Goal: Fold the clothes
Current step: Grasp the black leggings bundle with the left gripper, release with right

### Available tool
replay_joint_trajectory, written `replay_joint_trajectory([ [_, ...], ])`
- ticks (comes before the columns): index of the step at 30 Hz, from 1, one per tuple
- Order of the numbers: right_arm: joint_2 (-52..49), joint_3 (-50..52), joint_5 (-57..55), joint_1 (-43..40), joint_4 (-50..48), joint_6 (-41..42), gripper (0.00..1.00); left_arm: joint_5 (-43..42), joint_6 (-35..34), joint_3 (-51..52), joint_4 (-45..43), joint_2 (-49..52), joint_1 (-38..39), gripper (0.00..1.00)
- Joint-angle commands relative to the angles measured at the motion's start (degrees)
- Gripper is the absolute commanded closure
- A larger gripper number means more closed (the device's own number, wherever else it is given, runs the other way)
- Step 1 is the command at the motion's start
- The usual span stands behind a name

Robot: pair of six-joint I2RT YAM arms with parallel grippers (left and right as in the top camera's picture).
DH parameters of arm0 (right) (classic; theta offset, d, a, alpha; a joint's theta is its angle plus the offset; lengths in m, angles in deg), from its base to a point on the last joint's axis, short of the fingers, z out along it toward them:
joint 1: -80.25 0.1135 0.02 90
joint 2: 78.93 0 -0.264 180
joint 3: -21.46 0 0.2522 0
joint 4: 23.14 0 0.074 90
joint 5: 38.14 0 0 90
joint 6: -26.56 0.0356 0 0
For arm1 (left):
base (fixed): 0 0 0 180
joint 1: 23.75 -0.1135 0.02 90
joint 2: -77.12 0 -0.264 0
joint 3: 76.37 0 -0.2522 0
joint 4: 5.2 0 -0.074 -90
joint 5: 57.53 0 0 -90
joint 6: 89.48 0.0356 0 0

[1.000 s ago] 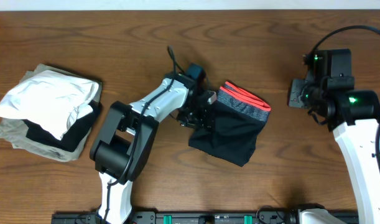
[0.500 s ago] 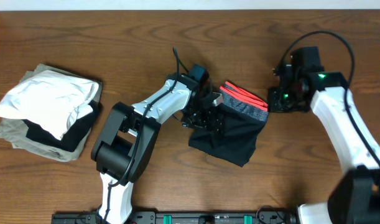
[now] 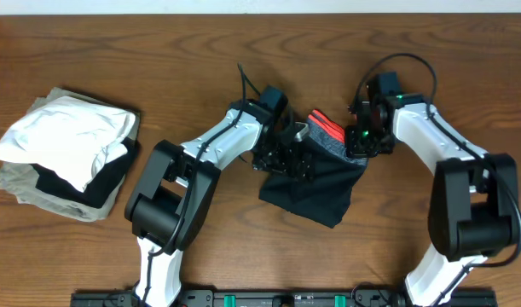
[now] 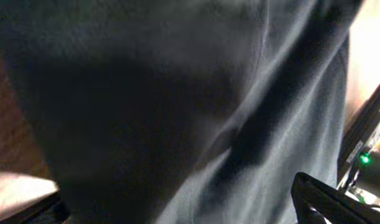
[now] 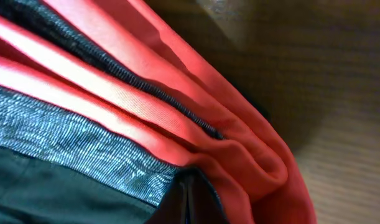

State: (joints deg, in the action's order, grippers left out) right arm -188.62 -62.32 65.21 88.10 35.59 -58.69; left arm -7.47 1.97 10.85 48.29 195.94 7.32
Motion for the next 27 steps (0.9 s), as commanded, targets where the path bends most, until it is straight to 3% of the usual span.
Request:
replay_joint_trajectory([
  [1, -2.3, 0.5, -0.4, 0.4, -1.3, -1.0, 0.99, 1.8, 0.0, 2.5, -1.6, 1.1, 1.7, 0.01],
  [13, -2.8, 0.4, -1.5, 0.4, -2.2, -1.0, 0.99, 5.3, -0.4, 2.8, -2.6, 1.1, 4.8, 0.01],
  [20, -2.8, 0.4, -1.5, 0.4, -2.2, -1.0, 0.99, 9.4, -9.1, 2.8, -1.7, 1.1, 3.2, 0.02],
  [27, -2.8, 0.4, -1.5, 0.4, -2.1, -1.0, 0.99, 9.4, -18.9, 6.2, -11.5, 1.1, 3.3, 0.02],
])
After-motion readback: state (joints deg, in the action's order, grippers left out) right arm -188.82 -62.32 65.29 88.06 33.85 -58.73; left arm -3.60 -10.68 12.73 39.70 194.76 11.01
